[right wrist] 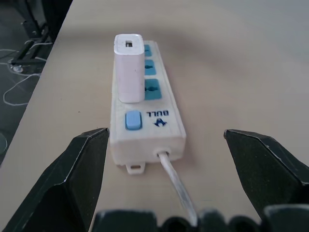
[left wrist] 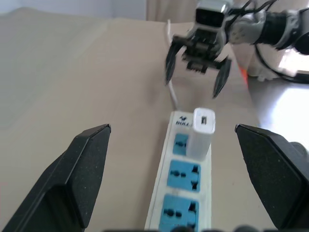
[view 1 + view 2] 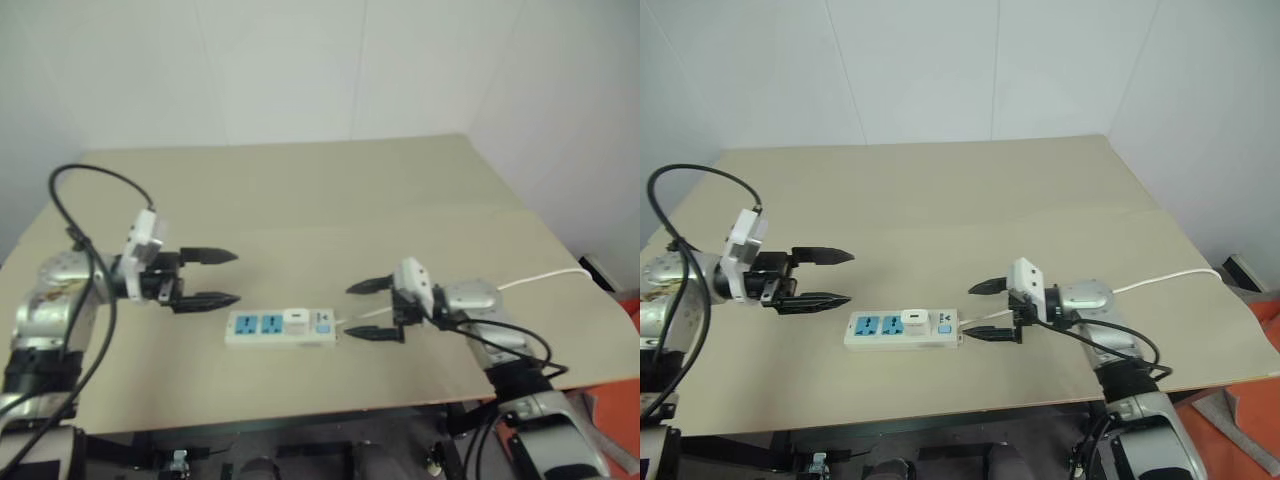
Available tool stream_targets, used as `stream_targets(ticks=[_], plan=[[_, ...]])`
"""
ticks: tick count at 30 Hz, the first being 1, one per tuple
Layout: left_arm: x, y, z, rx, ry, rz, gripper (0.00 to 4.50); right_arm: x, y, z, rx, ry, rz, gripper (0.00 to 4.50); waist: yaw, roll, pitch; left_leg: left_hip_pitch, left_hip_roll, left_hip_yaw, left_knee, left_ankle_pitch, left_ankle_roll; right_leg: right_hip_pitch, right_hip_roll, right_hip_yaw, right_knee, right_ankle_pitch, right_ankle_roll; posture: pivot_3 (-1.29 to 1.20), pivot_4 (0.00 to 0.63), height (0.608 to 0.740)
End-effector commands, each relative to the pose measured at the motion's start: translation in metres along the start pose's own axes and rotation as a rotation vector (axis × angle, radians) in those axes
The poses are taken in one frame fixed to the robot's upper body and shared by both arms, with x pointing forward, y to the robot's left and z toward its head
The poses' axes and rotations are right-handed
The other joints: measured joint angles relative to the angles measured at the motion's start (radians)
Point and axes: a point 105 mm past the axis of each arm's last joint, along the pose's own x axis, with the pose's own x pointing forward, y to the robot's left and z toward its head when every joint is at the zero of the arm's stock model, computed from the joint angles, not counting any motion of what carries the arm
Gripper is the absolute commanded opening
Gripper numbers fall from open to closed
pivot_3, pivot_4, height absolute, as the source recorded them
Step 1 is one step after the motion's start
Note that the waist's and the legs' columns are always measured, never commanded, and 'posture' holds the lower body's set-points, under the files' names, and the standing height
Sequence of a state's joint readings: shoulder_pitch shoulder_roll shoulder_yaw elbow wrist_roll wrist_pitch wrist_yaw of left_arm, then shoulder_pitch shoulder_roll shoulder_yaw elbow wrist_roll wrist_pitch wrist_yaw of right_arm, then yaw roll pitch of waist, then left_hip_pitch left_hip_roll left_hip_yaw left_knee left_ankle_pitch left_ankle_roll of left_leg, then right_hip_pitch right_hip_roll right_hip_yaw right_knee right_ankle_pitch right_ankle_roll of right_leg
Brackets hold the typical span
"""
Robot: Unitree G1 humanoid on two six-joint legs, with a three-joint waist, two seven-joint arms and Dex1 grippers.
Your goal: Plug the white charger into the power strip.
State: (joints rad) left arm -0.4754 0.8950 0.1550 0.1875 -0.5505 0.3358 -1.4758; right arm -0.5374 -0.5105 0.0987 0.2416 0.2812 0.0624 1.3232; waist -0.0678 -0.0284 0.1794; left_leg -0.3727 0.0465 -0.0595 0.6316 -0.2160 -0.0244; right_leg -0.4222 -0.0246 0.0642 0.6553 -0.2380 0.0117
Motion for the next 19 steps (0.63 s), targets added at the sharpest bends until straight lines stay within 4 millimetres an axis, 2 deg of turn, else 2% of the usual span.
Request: stream_targets(ticks=[1, 5, 9, 13, 19], plan=[[-0.016, -0.001, 0.013, 0.061, 0.022, 0.073, 4.50, -0.023, -0.008, 0.020, -0.029, -0.027, -0.071, 4.46, 0.000, 0.000, 0.000, 0.000, 0.000, 0.000, 0.000, 0.000, 0.000, 0.000, 0.000, 0.000, 0.000, 0.000, 0.000, 0.00, 0.150, 0.740], [-0.035, -0.008, 0.012, 0.050, 0.080, 0.136, 4.50, -0.054, -0.014, 0.026, -0.017, 0.017, -0.151, 4.46, 0.000, 0.000, 0.001, 0.000, 0.000, 0.001, -0.001, 0.000, 0.000, 0.000, 0.000, 0.001, -0.001, 0.000, 0.000, 0.00, 0.150, 0.740], [-0.048, -0.018, 0.016, 0.044, 0.113, 0.155, 4.50, -0.072, -0.012, 0.030, -0.014, 0.051, -0.185, 4.46, 0.001, -0.001, 0.001, 0.000, 0.001, 0.002, -0.003, 0.000, 0.000, -0.001, 0.000, 0.001, -0.002, 0.000, 0.000, 0.00, 0.150, 0.740], [-0.054, -0.023, 0.020, 0.047, 0.127, 0.161, 4.50, -0.079, -0.012, 0.030, -0.012, 0.069, -0.204, 4.46, 0.000, -0.001, 0.002, 0.001, 0.001, 0.003, -0.003, 0.000, 0.000, -0.001, 0.000, 0.002, -0.003, 0.000, 0.000, 0.00, 0.150, 0.740], [-0.052, -0.026, 0.021, 0.049, 0.119, 0.163, 4.50, -0.079, -0.013, 0.031, -0.013, 0.069, -0.203, 4.46, 0.000, -0.001, 0.002, 0.001, 0.001, 0.004, -0.004, 0.000, 0.000, -0.001, 0.000, 0.002, -0.005, 0.000, 0.000, 0.00, 0.150, 0.740]])
